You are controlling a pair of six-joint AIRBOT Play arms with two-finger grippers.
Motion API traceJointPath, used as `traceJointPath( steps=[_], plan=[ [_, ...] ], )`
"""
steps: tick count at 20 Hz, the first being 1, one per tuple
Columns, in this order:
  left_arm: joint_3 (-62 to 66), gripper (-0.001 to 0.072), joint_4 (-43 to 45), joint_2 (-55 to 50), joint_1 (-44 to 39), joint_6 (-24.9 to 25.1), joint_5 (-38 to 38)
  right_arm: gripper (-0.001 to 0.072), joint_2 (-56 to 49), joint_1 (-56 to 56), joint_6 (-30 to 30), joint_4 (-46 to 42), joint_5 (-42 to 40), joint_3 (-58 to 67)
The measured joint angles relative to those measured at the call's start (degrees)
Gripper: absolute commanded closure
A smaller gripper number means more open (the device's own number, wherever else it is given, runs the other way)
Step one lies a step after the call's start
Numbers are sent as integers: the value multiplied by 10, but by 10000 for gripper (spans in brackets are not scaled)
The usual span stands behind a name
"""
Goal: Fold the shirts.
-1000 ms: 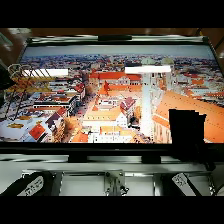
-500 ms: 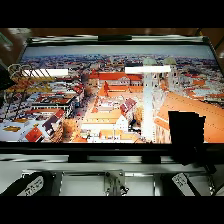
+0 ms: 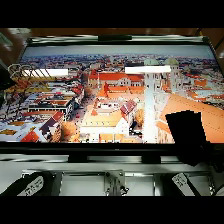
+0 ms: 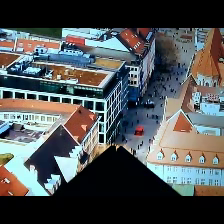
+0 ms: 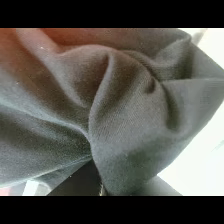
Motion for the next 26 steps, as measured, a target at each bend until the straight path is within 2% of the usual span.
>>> traceJointPath(
  steps=[3,4,5,6,7,10,14,18,20,23,24,25,26],
  plan=[
    [0,673,-1,0,0,0,0,641,0,0,10,-8,1,-30],
    [0,673,-2,0,0,0,0,614,0,0,11,-9,1,-38],
    [0,673,-2,0,0,0,0,464,1,0,13,-10,0,-42],
    [0,673,-3,0,0,0,0,189,1,0,14,-12,0,-44],
    [0,673,-3,0,0,0,0,69,1,0,14,-19,2,-43],
    [0,673,-3,0,0,0,1,70,0,0,-5,-22,26,-12],
    [0,673,-3,0,0,0,2,70,0,3,-34,-59,116,75],
    [0,673,-3,0,0,0,2,70,0,50,-77,-11,151,194],
    [0,675,-5,-2,0,0,2,71,0,96,-88,38,131,241],
    [0,677,-9,-16,-21,10,3,76,0,208,-97,115,43,279],
    [0,676,-10,-25,-38,15,3,169,0,254,-97,128,8,286],
    [0,676,-9,-38,-63,18,5,198,-2,303,-96,133,-26,290],
    [0,677,-6,-52,-92,21,10,199,-7,357,-86,125,-55,295]
  ],
)
